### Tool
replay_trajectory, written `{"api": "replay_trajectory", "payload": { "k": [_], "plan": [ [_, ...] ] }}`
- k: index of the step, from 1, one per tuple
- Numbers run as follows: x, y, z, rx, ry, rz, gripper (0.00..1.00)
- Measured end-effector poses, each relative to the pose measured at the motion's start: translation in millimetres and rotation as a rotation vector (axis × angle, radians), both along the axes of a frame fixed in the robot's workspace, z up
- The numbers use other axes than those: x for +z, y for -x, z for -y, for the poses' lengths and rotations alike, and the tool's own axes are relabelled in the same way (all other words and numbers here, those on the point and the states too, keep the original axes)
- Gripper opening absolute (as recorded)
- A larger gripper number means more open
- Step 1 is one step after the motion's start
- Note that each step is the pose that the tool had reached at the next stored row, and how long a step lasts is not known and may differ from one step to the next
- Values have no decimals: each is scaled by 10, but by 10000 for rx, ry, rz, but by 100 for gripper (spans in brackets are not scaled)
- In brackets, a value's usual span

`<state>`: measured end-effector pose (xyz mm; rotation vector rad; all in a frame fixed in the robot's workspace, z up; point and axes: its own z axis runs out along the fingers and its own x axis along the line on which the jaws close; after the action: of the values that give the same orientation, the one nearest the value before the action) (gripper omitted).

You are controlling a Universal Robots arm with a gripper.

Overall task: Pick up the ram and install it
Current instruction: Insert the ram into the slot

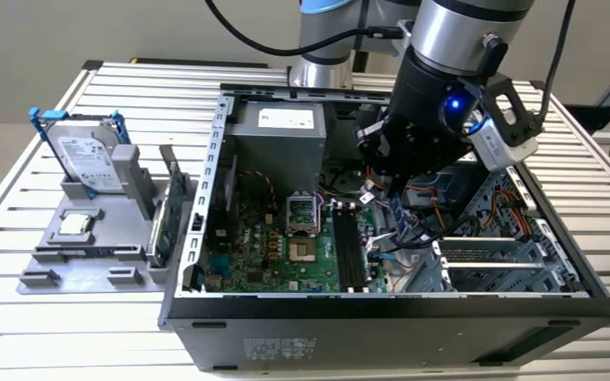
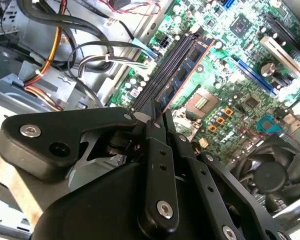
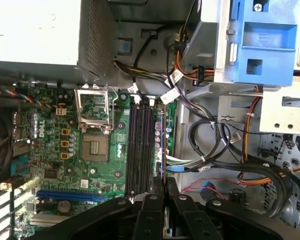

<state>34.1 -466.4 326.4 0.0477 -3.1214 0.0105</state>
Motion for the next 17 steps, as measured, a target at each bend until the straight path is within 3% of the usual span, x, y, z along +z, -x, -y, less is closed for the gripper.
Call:
{"api": "replay_trajectory", "payload": {
  "k": [7,17],
  "plan": [
    [-3,-1,1,-6,4,1,0],
    [-61,50,1,-129,3,1,0]
  ]
}}
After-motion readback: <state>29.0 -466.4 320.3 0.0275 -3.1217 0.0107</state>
